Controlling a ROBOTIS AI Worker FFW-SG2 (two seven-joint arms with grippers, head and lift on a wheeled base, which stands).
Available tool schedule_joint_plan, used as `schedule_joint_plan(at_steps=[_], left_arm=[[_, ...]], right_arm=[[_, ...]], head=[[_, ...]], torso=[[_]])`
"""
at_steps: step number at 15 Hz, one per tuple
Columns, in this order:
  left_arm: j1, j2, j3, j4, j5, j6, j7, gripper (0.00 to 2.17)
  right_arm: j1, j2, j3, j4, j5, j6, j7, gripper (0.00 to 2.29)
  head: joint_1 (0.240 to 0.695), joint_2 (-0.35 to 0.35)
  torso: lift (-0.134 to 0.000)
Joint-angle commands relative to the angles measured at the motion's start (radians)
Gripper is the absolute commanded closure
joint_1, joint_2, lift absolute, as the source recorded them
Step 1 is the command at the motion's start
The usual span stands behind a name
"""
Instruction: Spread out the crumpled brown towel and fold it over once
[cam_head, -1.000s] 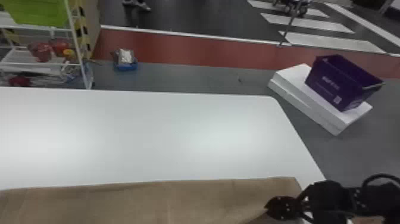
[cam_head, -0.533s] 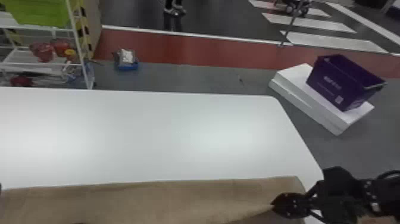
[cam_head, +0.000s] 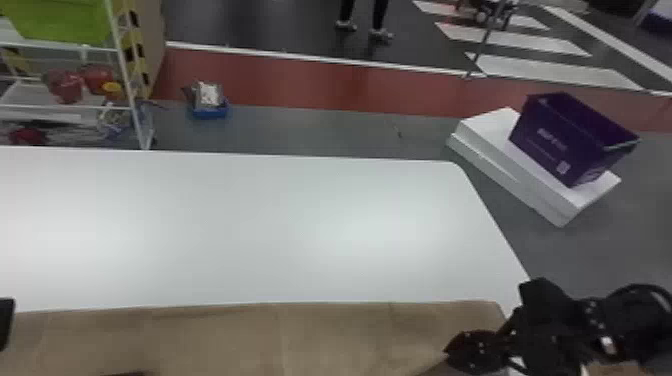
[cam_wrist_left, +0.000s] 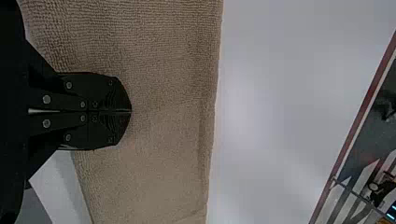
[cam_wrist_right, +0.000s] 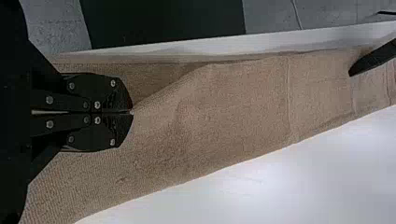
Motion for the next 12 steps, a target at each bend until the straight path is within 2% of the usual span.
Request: schedule_joint_plan(at_steps=[1, 5, 8, 10, 11, 12], left_arm=[[-0.007, 0.000, -0.001, 0.003, -0.007, 0.008, 0.000, 1.88], [-0.022, 0.000, 0.002, 0.023, -0.011, 0.017, 0.001, 1.89], [-0.039, 0.000, 0.001, 0.041, -0.015, 0.014, 0.005, 1.89], [-0.053, 0.000, -0.001, 0.052, -0.015, 0.023, 0.006, 1.89], [-0.053, 0.000, 0.002, 0.052, -0.017, 0.026, 0.006, 1.89], [-0.055, 0.000, 0.009, 0.051, -0.017, 0.029, 0.006, 1.89]], right_arm=[[-0.036, -0.028, 0.023, 0.003, -0.031, 0.054, 0.005, 1.52], [-0.066, -0.048, 0.065, 0.015, -0.041, 0.100, 0.005, 1.53], [-0.119, -0.048, 0.172, 0.074, 0.011, 0.130, 0.005, 1.52], [-0.135, -0.048, 0.209, 0.089, 0.029, 0.170, 0.005, 1.31], [-0.140, -0.046, 0.210, 0.089, 0.034, 0.210, 0.005, 0.89], [-0.142, -0.045, 0.186, 0.087, 0.026, 0.210, 0.005, 0.12]], head=[[0.695, -0.242], [0.695, -0.228], [0.695, -0.213], [0.695, -0.201], [0.695, -0.193], [0.695, -0.193]], torso=[[-0.123], [-0.123], [-0.123], [-0.123], [-0.123], [-0.123]])
